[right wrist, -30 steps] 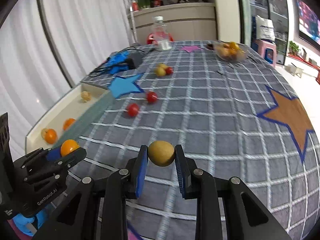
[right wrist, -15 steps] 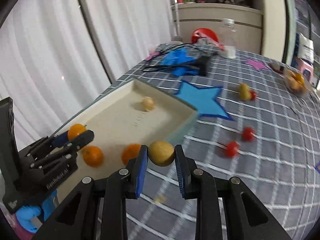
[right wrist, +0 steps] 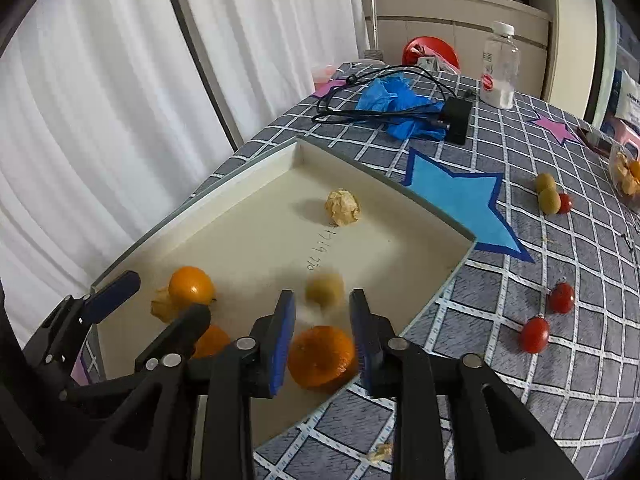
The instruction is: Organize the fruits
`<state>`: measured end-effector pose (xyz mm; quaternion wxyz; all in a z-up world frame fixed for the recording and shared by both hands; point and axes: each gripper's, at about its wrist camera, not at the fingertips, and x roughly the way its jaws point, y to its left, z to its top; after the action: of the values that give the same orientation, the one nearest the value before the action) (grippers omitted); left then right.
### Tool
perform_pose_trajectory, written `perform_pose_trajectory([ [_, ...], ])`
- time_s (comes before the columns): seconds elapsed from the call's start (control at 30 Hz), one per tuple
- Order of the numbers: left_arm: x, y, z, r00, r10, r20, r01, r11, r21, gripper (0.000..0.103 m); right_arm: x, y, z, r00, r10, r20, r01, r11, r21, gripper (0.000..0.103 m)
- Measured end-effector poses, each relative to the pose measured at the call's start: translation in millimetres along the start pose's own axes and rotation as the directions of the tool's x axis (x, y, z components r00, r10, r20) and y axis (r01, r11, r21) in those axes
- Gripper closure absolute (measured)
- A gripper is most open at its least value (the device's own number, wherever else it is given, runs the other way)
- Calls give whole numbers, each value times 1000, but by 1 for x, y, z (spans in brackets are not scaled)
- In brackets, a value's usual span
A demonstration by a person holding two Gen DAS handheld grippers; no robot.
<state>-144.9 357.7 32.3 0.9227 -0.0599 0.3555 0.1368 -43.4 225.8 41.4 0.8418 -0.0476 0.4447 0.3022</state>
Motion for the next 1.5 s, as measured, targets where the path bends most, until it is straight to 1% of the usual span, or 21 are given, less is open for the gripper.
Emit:
perform_pose_trajectory([
  [0.03, 2, -1, -1, 1000, 8, -9, -8, 1000, 4, 21, -3, -2, 0, 1000, -1, 7, 1, 1000, 5, 15],
  [0.07, 3, -3, -2, 1000, 15, -14, -15, 1000, 10, 21, -9, -6, -1, 1000, -4, 25, 4, 1000, 14, 0],
  [0.13, 0, -5, -2, 999, 46, 7, -47, 999, 11, 21, -26, -14, -6, 998, -16, 65, 14, 999, 28, 0],
  [0.2, -6, -7, -2, 999, 44, 24, -44, 999, -7, 21, -40, -30, -13, 996, -36, 76, 32, 998, 54, 0],
  [0.33, -29, -32, -4, 997, -46, 55, 45, 999, 21, 21, -65, -81, -37, 992, -109, 61, 97, 980, 172, 0],
  [0.37, -36, -49, -6, 994, -87, 60, 84, 995, 52, 20, -70, -92, -43, 990, -131, 54, 118, 973, 198, 0],
  [0.43, -43, -76, -11, 988, -149, 46, 143, 983, 115, 20, -82, -123, -63, 977, -212, 34, 196, 943, 268, 0],
  [0.5, -43, -113, -21, 977, -213, 1, 209, 958, 199, 20, -95, -152, -85, 952, -305, 23, 283, 907, 312, 0],
  [0.57, -37, -147, -33, 967, -250, -43, 253, 931, 265, 20, -104, -179, -104, 919, -394, 0, 368, 858, 357, 0],
  [0.6, -34, -159, -36, 968, -246, -54, 251, 925, 286, 20, -108, -194, -114, 897, -440, -34, 417, 821, 389, 0],
  [0.67, -24, -180, -42, 970, -231, -76, 243, 916, 320, 20, -110, -216, -127, 872, -480, -98, 472, 769, 430, 0],
  [0.7, -19, -186, -43, 970, -227, -88, 243, 914, 324, 20, -109, -229, -135, 864, -488, -121, 487, 751, 447, 0],
  [0.73, -16, -189, -45, 969, -224, -100, 245, 913, 326, 20, -109, -233, -139, 862, -492, -121, 489, 744, 455, 0],
  [0.77, -10, -192, -48, 968, -220, -118, 247, 912, 327, 20, -111, -235, -143, 849, -519, -94, 501, 737, 453, 0],
  [0.8, -5, -194, -50, 970, -201, -138, 237, 913, 333, 20, -114, -236, -145, 855, -512, -79, 485, 738, 468, 0],
  [0.87, -5, -192, -49, 968, -211, -137, 245, 914, 322, 20, -116, -234, -144, 881, -471, -35, 429, 767, 477, 0],
  [1.0, 1, -186, -49, 964, -211, -159, 250, 924, 289, 20, -102, -227, -136, 847, -523, -98, 514, 755, 408, 0],
  [1.03, 1, -185, -50, 964, -213, -160, 252, 925, 284, 20, -104, -227, -138, 856, -510, -88, 500, 769, 399, 0],
  [1.13, 1, -186, -51, 964, -212, -159, 250, 926, 284, 20, -103, -224, -142, 861, -503, -81, 491, 778, 392, 0],
  [1.3, -2, -188, -53, 972, -191, -137, 225, 923, 312, 20, -103, -224, -143, 860, -504, -80, 492, 777, 393, 0],
  [1.5, -2, -188, -53, 970, -196, -141, 231, 924, 304, 20, -103, -224, -141, 860, -504, -80, 492, 777, 392, 0],
])
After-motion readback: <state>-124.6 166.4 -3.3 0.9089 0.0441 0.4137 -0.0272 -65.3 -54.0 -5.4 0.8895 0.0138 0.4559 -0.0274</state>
